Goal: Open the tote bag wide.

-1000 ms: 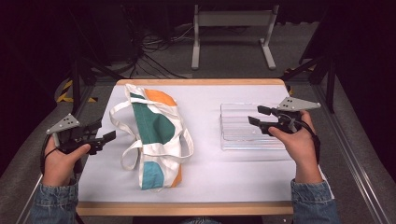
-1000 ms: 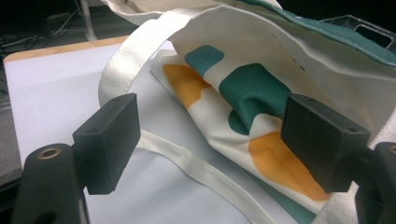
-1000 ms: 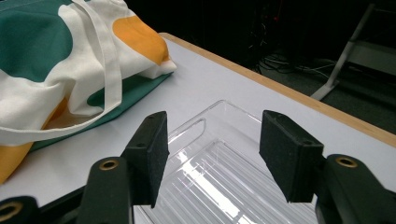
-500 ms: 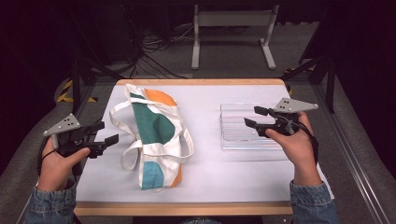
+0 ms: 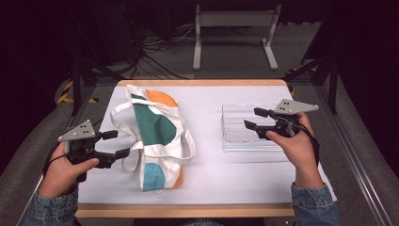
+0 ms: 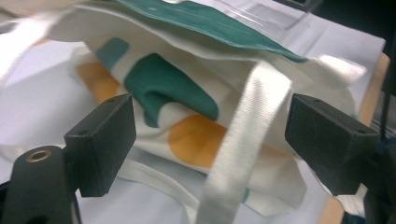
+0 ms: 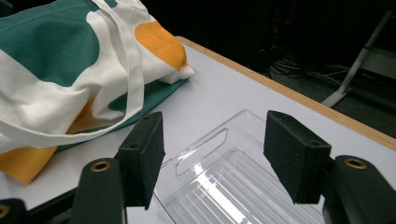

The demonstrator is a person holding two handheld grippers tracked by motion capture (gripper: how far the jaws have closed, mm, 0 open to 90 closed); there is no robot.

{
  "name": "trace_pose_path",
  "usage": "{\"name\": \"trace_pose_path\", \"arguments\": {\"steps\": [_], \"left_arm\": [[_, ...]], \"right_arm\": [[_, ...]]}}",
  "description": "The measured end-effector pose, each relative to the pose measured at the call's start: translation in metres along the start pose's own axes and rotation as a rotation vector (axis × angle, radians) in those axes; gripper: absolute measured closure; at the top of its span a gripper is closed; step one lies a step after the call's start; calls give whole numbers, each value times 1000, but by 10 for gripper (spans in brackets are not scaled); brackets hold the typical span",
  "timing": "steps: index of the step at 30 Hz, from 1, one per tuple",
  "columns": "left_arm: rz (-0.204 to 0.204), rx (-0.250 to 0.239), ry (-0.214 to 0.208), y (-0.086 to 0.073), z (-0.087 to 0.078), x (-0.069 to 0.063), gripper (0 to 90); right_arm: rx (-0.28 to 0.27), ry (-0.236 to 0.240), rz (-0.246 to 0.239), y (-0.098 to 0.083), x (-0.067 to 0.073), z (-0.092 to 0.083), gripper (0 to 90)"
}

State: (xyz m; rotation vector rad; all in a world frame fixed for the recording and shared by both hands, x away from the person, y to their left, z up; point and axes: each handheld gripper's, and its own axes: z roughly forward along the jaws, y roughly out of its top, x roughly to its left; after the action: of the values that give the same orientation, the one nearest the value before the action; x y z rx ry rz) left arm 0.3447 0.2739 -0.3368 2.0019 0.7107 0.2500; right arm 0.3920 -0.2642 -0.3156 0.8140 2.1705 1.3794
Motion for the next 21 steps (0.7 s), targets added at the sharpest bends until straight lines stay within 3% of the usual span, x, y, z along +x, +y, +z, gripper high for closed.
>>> {"name": "trace_pose_path", "arguments": {"steps": [6,12,13,14,15,16,17,19,21], "left_arm": [[34,35,-34,1,10,-5,190],[46,57,-53,0,19,-5,297],[50,55,-57,0,20,-5,385],[57,50,-66,0,21,-5,385],[63,52,-78,0,21,-5,473],[68,55,-86,1,21,-5,647],[68,54,-94,1,21,-5,647],[71,58,-108,2,20,-6,771],[67,54,-115,2,19,-6,820]], "right_arm": [[8,1,-2,0,2,1,383],[10,6,-6,0,3,2,383],[11,9,-5,1,4,3,383],[11,9,-5,1,4,3,383],[13,11,-8,1,4,3,383],[15,14,-12,1,6,4,383],[15,14,-12,1,6,4,383],[17,19,-13,1,7,5,384],[17,23,-14,2,8,5,388]]}}
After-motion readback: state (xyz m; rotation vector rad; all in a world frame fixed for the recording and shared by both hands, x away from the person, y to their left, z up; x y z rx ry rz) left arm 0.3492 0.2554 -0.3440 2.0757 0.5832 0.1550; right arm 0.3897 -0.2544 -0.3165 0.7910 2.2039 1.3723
